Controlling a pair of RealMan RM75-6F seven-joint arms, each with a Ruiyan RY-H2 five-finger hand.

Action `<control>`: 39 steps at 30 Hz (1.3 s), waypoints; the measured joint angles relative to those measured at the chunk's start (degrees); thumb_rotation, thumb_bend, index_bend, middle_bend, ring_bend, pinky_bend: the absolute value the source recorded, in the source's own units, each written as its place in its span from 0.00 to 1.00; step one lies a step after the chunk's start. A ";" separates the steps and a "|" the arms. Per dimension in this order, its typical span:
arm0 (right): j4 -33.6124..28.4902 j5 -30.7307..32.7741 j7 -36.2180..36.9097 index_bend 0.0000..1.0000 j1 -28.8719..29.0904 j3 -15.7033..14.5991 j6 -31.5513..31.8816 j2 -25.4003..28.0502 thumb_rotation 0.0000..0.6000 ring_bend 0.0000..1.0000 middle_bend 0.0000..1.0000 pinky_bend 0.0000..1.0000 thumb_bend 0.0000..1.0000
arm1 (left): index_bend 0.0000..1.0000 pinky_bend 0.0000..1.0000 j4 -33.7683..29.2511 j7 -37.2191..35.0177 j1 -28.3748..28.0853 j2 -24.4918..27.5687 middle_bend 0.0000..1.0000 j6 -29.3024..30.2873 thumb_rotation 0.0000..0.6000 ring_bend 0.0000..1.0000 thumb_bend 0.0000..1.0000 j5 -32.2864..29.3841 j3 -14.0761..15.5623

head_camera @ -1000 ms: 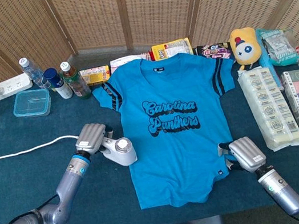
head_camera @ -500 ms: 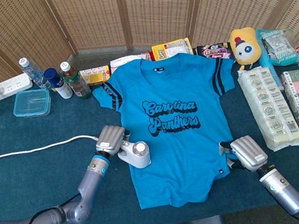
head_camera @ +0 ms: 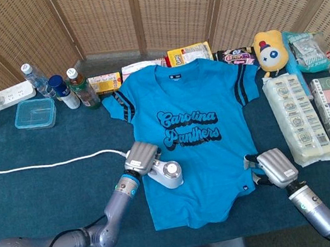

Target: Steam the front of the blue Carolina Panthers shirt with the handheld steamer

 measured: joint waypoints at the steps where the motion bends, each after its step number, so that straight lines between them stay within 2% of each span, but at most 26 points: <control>1: 0.04 -0.02 0.12 0.72 -0.03 0.00 0.06 0.06 1.00 0.70 0.64 0.81 0.54 | 0.70 0.74 0.11 0.18 -0.17 -0.41 0.75 0.10 1.00 0.69 0.43 0.02 0.07; 13: 0.57 0.09 1.09 0.72 -0.36 0.06 0.41 0.54 1.00 0.70 0.64 0.81 0.54 | 0.70 0.74 2.39 0.96 -1.55 -4.36 0.75 1.10 1.00 0.69 0.43 2.63 0.68; 26: 0.48 0.29 0.44 0.73 -0.01 0.26 -0.32 0.08 1.00 0.71 0.64 0.81 0.54 | 0.70 0.74 6.07 -1.00 -0.15 -2.25 0.75 1.66 1.00 0.69 0.43 3.64 0.22; 32: 0.33 0.59 -0.11 0.73 0.22 0.37 -0.86 -0.16 1.00 0.71 0.64 0.81 0.54 | 0.70 0.74 10.09 -2.35 0.63 -1.67 0.75 1.85 1.00 0.69 0.43 3.45 -0.58; 39: 0.23 0.70 -0.01 0.73 0.15 0.41 -0.78 0.13 1.00 0.71 0.64 0.81 0.54 | 0.70 0.74 14.31 -2.00 0.48 -3.20 0.75 2.44 1.00 0.69 0.43 1.51 -3.04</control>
